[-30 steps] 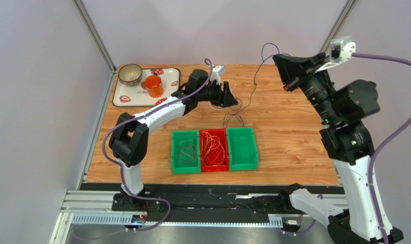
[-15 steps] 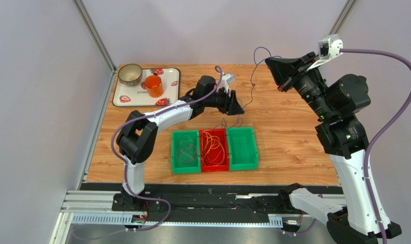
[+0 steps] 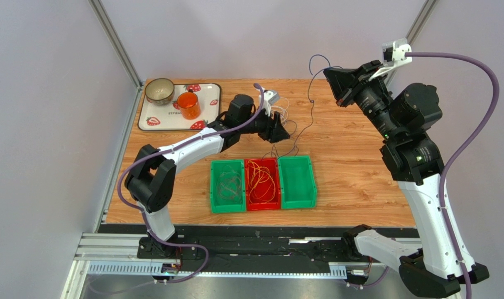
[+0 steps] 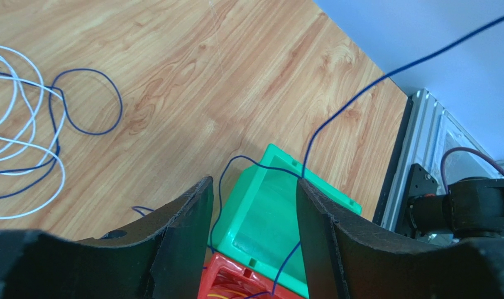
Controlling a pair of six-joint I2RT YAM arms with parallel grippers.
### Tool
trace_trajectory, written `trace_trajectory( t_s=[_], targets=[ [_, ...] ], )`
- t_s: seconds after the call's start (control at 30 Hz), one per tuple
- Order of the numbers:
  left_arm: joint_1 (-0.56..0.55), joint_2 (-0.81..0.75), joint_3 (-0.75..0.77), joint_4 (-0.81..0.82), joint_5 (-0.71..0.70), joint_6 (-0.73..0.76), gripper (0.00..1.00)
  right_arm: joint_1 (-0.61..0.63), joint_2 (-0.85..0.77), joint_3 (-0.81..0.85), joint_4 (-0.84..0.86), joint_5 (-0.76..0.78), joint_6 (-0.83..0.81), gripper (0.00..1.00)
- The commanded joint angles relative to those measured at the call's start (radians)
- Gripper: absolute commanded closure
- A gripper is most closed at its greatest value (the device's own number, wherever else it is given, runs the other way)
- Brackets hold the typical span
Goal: Untangle the cables
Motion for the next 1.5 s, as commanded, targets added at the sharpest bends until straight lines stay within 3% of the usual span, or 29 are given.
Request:
trace_trajectory(
  t_s=[0.0, 0.2, 0.63, 0.73, 0.83, 0.9, 1.03, 1.3, 1.47],
  targets=[
    [0.008, -0.047, -0.013, 0.032, 0.025, 0.072, 0.41, 0.002, 0.009, 0.04, 0.001, 0.032, -0.019, 1.0],
    [0.002, -0.052, -0.016, -0.054, 0.117, 0.175, 0.41, 0.001, 0.027, 0.049, -0.009, 0.041, -0.022, 1.0],
    [-0.078, 0.016, 0.05, -0.239, 0.119, 0.286, 0.44, 0.001, 0.049, 0.058, -0.009, 0.055, -0.023, 1.0],
    [-0.085, 0.026, 0.064, -0.242, 0.116, 0.283, 0.52, 0.001, 0.052, 0.056, -0.01, 0.057, -0.022, 1.0],
    [-0.093, 0.043, 0.09, -0.267, 0.11, 0.289, 0.69, 0.001, 0.052, 0.055, -0.01, 0.057, -0.02, 1.0],
    [-0.096, 0.048, 0.104, -0.281, 0.107, 0.29, 0.74, 0.001, 0.052, 0.053, -0.01, 0.058, -0.022, 1.0],
    [-0.099, 0.042, 0.15, -0.308, 0.094, 0.283, 1.0, 0.001, 0.05, 0.046, -0.007, 0.064, -0.02, 1.0],
    [-0.105, -0.006, 0.288, -0.402, 0.09, 0.263, 1.0, 0.001, 0.05, -0.034, 0.03, 0.213, -0.002, 1.0],
    [-0.105, -0.033, 0.372, -0.388, 0.159, 0.214, 1.0, -0.001, 0.098, -0.095, 0.045, 0.313, 0.062, 1.0]
  ],
)
